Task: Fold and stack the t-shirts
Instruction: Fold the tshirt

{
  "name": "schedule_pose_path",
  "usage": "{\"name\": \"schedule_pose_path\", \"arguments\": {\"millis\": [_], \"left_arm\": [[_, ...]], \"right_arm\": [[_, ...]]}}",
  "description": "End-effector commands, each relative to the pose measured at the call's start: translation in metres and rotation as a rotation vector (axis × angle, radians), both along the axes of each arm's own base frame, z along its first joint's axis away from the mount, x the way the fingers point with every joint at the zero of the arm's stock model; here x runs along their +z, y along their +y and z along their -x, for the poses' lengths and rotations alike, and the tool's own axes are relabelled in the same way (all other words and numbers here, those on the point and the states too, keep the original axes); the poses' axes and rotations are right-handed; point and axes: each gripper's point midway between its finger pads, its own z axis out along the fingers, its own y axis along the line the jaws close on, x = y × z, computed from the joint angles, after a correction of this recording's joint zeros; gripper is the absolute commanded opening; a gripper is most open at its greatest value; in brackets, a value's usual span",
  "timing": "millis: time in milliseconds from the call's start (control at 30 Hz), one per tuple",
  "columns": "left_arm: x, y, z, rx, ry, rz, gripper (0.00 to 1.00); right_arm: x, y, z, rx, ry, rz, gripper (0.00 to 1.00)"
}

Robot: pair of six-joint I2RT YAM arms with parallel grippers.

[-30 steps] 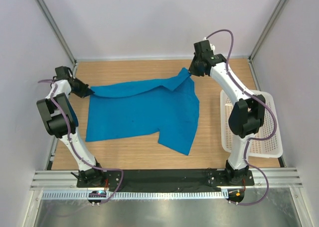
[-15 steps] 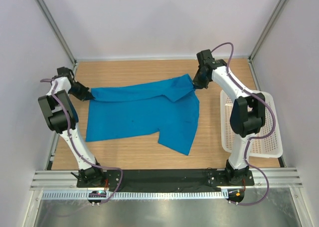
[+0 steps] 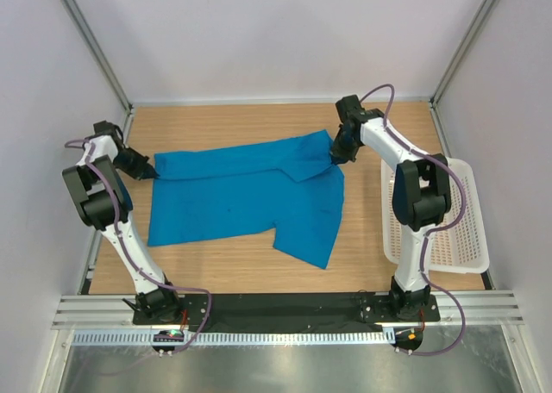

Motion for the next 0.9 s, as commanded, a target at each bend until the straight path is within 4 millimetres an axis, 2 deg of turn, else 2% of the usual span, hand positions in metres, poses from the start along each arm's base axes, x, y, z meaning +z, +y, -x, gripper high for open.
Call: {"name": "schedule_pose_path", "arguments": {"millis": [0,233,333,367,400,467,567,700,733,767,833,867], "left_arm": [[-0.004,0.006,0.004,-0.005,0.019,-0.017,0.00],[-0.009,0.011,0.008,0.000,0.053,-0.039,0.03],[-0.006,0.014,0.011,0.017,0.066,-0.057,0.20],[-0.006,0.014,0.015,0.029,0.076,-0.060,0.31],[0.001,0.013,0.015,0.035,0.063,-0.064,0.36],[0.010,0.011,0.013,0.058,0.033,-0.059,0.44],[0.022,0.009,0.016,0.089,0.012,-0.060,0.47],[0.031,0.003,0.024,0.135,0.002,-0.047,0.48],[0.038,0.002,0.023,0.141,-0.018,-0.045,0.48],[0.041,0.000,0.022,0.155,-0.026,-0.032,0.48],[0.051,-0.003,0.016,0.157,-0.068,-0.014,0.47],[0.054,-0.006,0.013,0.156,-0.078,-0.005,0.45]], "right_arm": [[0.002,0.000,-0.004,-0.015,-0.010,-0.014,0.01],[-0.009,-0.002,-0.003,0.000,0.016,0.009,0.01],[-0.011,-0.003,-0.002,0.027,0.022,0.022,0.01],[-0.008,-0.004,-0.003,0.043,0.015,0.029,0.07],[-0.008,-0.006,-0.005,0.066,0.007,0.047,0.12],[0.002,-0.009,-0.013,0.088,-0.024,0.067,0.24],[0.014,-0.009,-0.030,0.131,-0.076,0.072,0.35],[0.029,-0.007,-0.059,0.180,-0.154,0.088,0.43],[0.040,-0.004,-0.070,0.200,-0.195,0.082,0.44],[0.033,-0.002,-0.076,0.215,-0.191,0.082,0.44],[0.043,0.000,-0.093,0.230,-0.239,0.083,0.44],[0.032,0.000,-0.099,0.243,-0.231,0.093,0.44]]}}
